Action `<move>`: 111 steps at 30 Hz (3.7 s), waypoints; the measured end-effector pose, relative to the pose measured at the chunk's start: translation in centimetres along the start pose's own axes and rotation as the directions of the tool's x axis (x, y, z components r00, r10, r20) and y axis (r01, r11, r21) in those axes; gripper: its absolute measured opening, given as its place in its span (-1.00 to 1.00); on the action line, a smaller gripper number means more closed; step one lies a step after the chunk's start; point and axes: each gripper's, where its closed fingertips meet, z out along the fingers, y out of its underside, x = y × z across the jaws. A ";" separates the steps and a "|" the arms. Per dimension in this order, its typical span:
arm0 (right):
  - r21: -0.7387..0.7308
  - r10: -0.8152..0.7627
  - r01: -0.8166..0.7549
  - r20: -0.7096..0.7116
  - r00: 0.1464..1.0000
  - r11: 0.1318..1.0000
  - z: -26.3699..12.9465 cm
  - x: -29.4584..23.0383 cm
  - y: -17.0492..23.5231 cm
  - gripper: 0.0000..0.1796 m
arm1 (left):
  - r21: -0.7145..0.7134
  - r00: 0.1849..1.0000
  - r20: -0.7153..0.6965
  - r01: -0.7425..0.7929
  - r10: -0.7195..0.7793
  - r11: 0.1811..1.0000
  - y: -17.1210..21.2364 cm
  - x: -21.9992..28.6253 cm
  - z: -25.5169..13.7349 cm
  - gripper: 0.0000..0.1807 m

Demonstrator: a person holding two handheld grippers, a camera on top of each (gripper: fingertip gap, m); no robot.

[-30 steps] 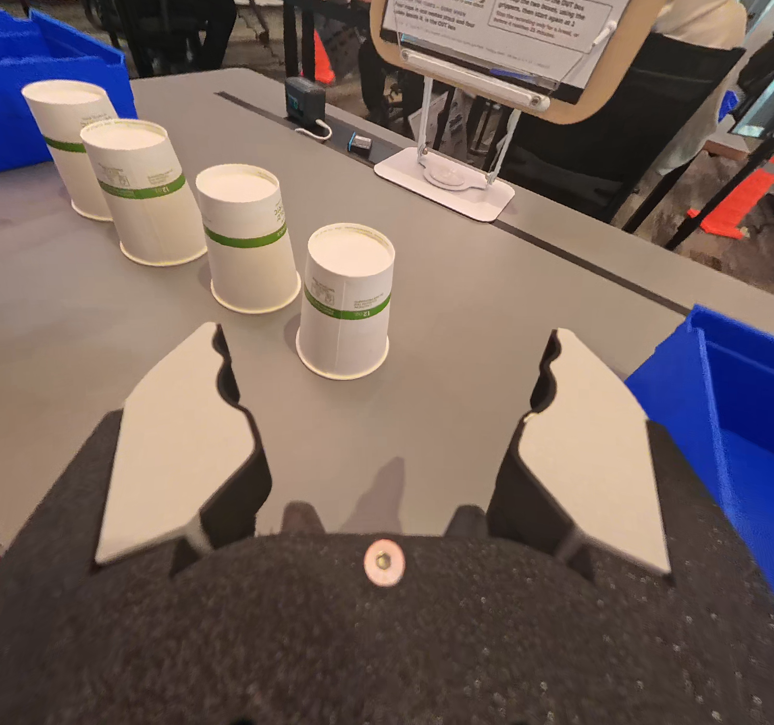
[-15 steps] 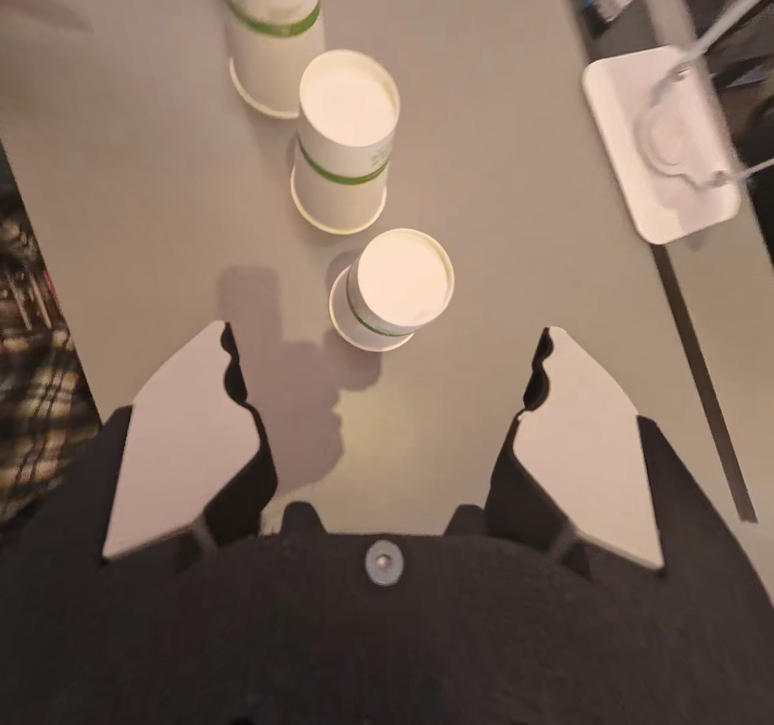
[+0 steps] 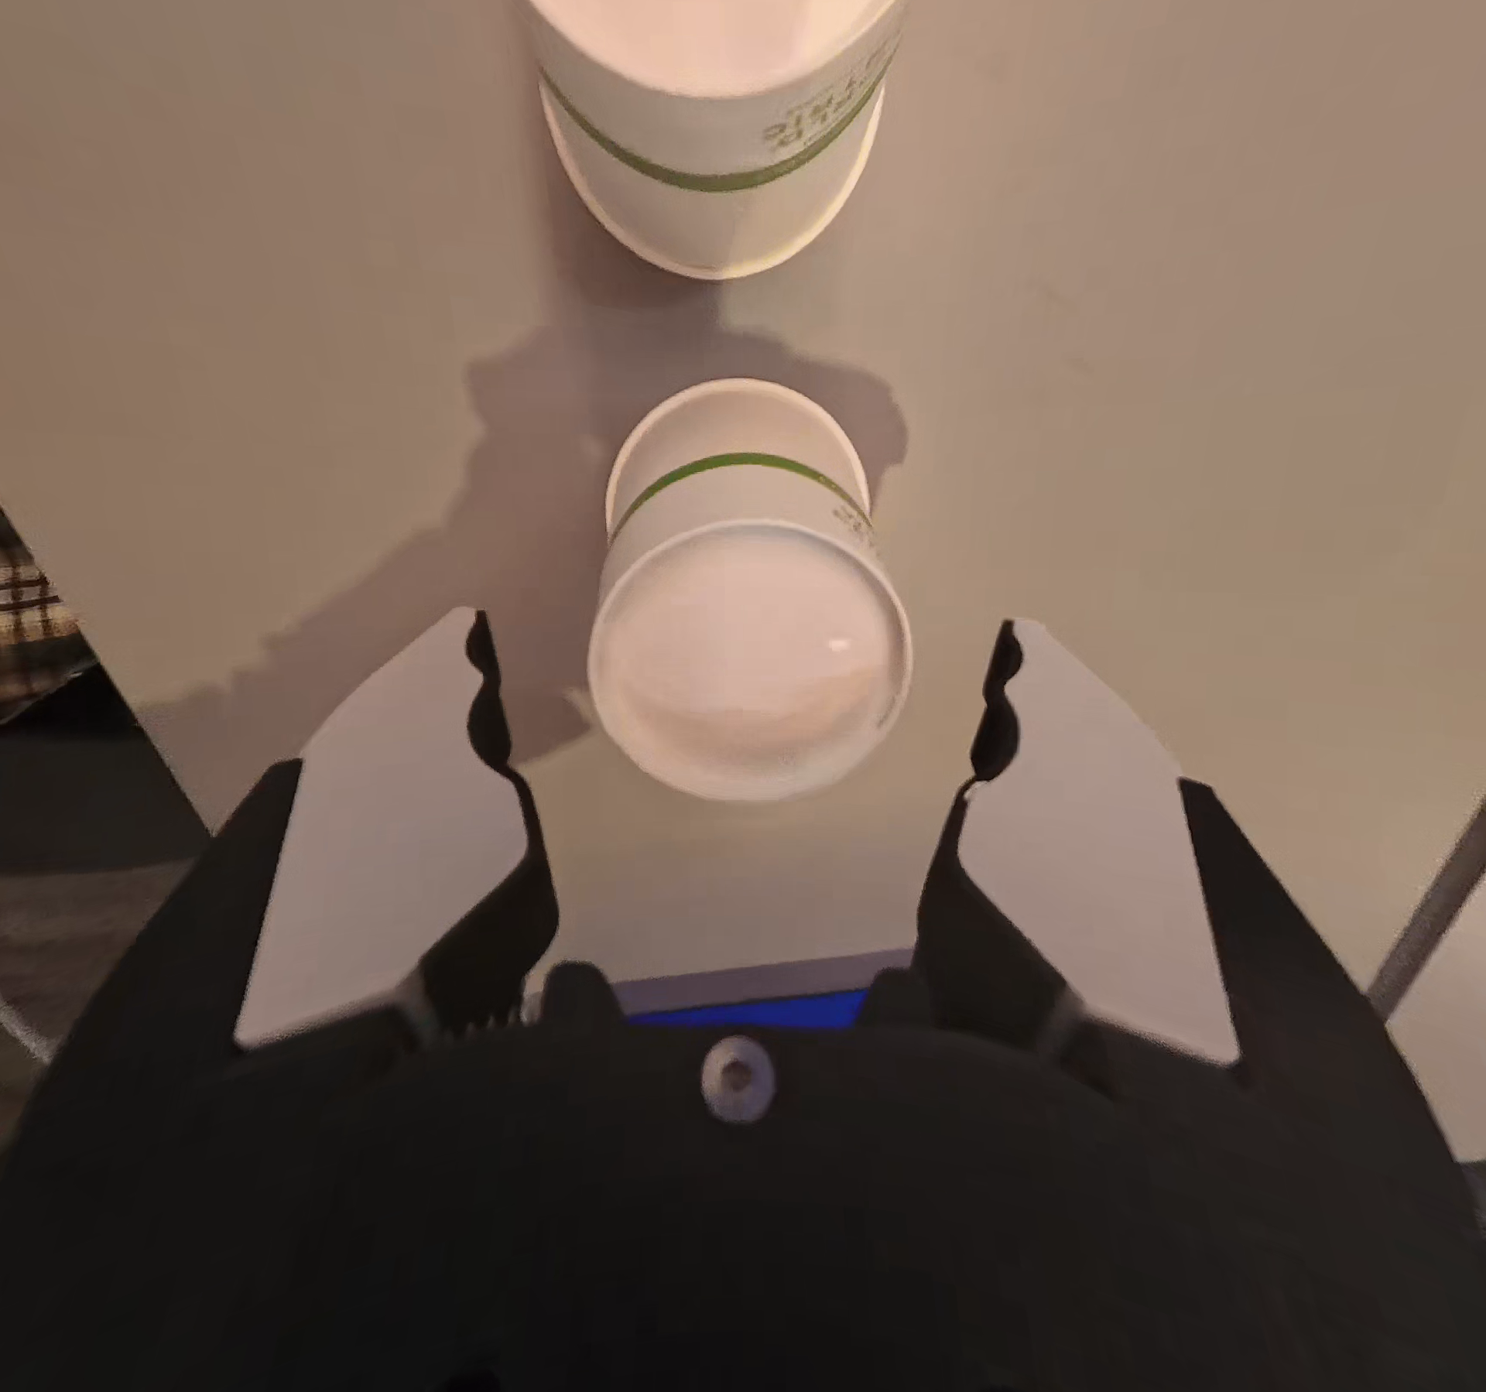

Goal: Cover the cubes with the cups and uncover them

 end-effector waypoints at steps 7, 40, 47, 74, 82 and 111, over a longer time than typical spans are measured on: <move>-0.075 0.034 -0.030 0.049 0.998 0.997 1.9 -0.1 0.4 0.10 | -0.011 1.000 -0.015 0.005 -0.005 1.000 0.4 0.3 0.2 -0.20; 0.986 0.245 -0.163 0.161 0.956 -0.012 -12.2 -9.2 2.4 -0.01 | -0.203 0.662 -0.580 0.447 -0.475 0.871 -2.9 16.6 11.9 -0.24; 0.988 0.209 -0.142 0.126 0.970 0.064 -10.6 -10.4 1.3 -0.01 | -0.257 0.652 -0.621 0.355 -0.435 0.899 -2.0 19.7 12.8 -0.30; 0.880 0.117 -0.073 0.020 0.993 0.470 -7.0 -11.0 0.5 0.39 | -0.313 0.715 -0.692 -0.168 -0.103 0.935 -0.5 18.2 9.9 -1.00; 0.796 -0.130 -0.030 0.135 0.982 0.605 -9.4 -12.8 -2.2 0.37 | -0.218 0.453 -0.872 -0.698 0.184 0.683 1.1 19.7 7.6 -1.00; 0.958 0.848 -0.275 0.082 0.524 0.078 -5.9 -5.0 12.2 0.03 | 0.087 0.909 -0.399 0.168 -0.120 0.982 -9.4 6.2 3.2 -0.29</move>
